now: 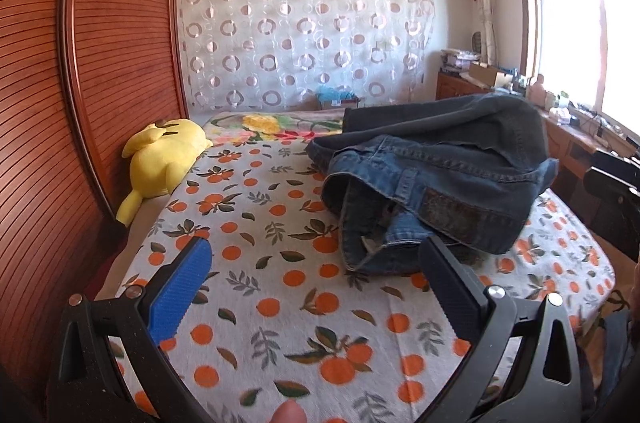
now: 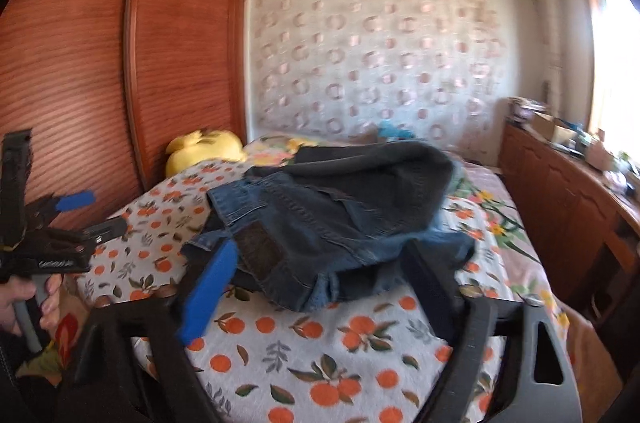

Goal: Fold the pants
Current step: 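Reach the right tool to the jeans waistband and close on it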

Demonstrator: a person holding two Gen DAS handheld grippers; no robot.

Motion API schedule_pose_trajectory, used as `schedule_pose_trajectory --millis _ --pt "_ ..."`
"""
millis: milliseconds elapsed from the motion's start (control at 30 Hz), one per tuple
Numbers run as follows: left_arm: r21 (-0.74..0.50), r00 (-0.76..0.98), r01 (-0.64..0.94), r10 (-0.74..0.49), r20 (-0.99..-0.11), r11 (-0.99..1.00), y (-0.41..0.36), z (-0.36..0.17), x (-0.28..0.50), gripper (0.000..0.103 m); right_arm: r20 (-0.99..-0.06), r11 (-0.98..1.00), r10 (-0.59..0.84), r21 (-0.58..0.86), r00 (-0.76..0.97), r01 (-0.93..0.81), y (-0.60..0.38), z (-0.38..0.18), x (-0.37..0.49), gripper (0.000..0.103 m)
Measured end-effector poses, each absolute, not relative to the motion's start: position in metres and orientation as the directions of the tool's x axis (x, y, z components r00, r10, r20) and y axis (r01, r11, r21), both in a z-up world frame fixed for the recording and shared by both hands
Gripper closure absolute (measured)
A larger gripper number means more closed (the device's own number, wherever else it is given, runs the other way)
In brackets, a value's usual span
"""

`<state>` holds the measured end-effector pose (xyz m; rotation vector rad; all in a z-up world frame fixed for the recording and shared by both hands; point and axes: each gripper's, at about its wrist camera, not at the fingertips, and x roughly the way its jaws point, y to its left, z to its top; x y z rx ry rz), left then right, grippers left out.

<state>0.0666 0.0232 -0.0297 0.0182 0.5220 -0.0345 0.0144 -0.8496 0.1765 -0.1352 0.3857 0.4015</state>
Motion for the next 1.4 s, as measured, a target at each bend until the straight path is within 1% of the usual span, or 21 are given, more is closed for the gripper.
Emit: schedule_pose_trajectory --millis 100,167,267,400,567,667,733,767,800,867,1033,1067,1100,1133,1233,1267,1300,1400 --pt "0.017 0.86 0.043 -0.028 -0.509 0.999 0.029 -0.035 0.079 0.0 -0.432 0.877 0.413 -0.049 0.802 -0.478 -0.84 0.17 0.033 0.039" --pt "0.014 0.858 0.049 -0.034 -0.513 0.999 0.034 -0.037 0.085 0.0 -0.456 0.856 0.436 -0.058 0.776 -0.514 -0.831 0.168 0.045 0.041" --pt "-0.004 0.848 0.075 -0.066 -0.526 0.997 0.041 -0.042 0.097 0.0 -0.486 0.813 0.479 -0.068 0.731 -0.578 -0.817 0.164 0.065 0.042" --pt "-0.01 0.83 0.088 -0.079 -0.552 0.996 0.047 -0.046 0.111 0.0 -0.532 0.77 0.493 -0.101 0.688 -0.63 -0.799 0.158 0.086 0.044" --pt "-0.019 0.831 0.073 -0.071 -0.553 0.997 0.058 -0.049 0.115 0.0 -0.585 0.744 0.467 -0.146 0.663 -0.652 -0.777 0.145 0.114 0.045" --pt "-0.036 0.826 0.065 -0.074 -0.559 0.997 0.065 -0.054 0.116 0.0 -0.604 0.736 0.458 -0.153 0.652 -0.659 -0.771 0.148 0.13 0.045" --pt "-0.039 0.822 0.057 -0.069 -0.566 0.998 0.069 -0.059 0.116 0.0 -0.625 0.726 0.452 -0.157 0.636 -0.67 -0.766 0.151 0.138 0.053" --pt "-0.039 0.821 0.052 -0.065 -0.567 0.998 0.07 -0.06 0.116 0.0 -0.635 0.72 0.449 -0.16 0.629 -0.675 -0.762 0.151 0.142 0.06" --pt "-0.04 0.821 0.05 -0.064 -0.568 0.998 0.072 -0.062 0.117 0.0 -0.647 0.716 0.443 -0.162 0.621 -0.679 -0.759 0.151 0.147 0.065" --pt "-0.04 0.82 0.046 -0.061 -0.569 0.998 0.074 -0.064 0.117 0.0 -0.657 0.717 0.426 -0.173 0.622 -0.675 -0.755 0.155 0.151 0.068" --pt "-0.055 0.818 0.038 -0.063 -0.571 0.998 0.081 -0.066 0.116 0.0 -0.67 0.726 0.392 -0.196 0.631 -0.659 -0.735 0.163 0.165 0.071" --pt "-0.057 0.818 0.037 -0.063 -0.572 0.998 0.082 -0.066 0.116 0.0 -0.676 0.723 0.379 -0.211 0.632 -0.658 -0.73 0.161 0.164 0.073" --pt "-0.059 0.817 0.037 -0.064 -0.573 0.998 0.082 -0.066 0.116 0.0 -0.682 0.719 0.361 -0.232 0.637 -0.655 -0.725 0.161 0.167 0.079" --pt "-0.061 0.817 0.038 -0.066 -0.573 0.997 0.083 -0.066 0.116 0.0 -0.685 0.713 0.341 -0.257 0.644 -0.652 -0.721 0.16 0.17 0.083" --pt "-0.057 0.816 0.041 -0.067 -0.574 0.997 0.081 -0.066 0.116 0.0 -0.693 0.709 0.327 -0.27 0.643 -0.652 -0.718 0.162 0.174 0.088" --pt "-0.056 0.816 0.043 -0.068 -0.574 0.997 0.081 -0.067 0.117 0.0 -0.687 0.716 0.324 -0.271 0.65 -0.643 -0.719 0.165 0.176 0.09" --pt "-0.057 0.816 0.045 -0.07 -0.574 0.997 0.081 -0.067 0.118 0.0 -0.673 0.727 0.324 -0.273 0.665 -0.63 -0.723 0.17 0.176 0.098" --pt "-0.065 0.814 0.05 -0.078 -0.575 0.997 0.079 -0.067 0.118 0.0 -0.63 0.768 0.31 -0.275 0.712 -0.578 -0.742 0.185 0.172 0.102"
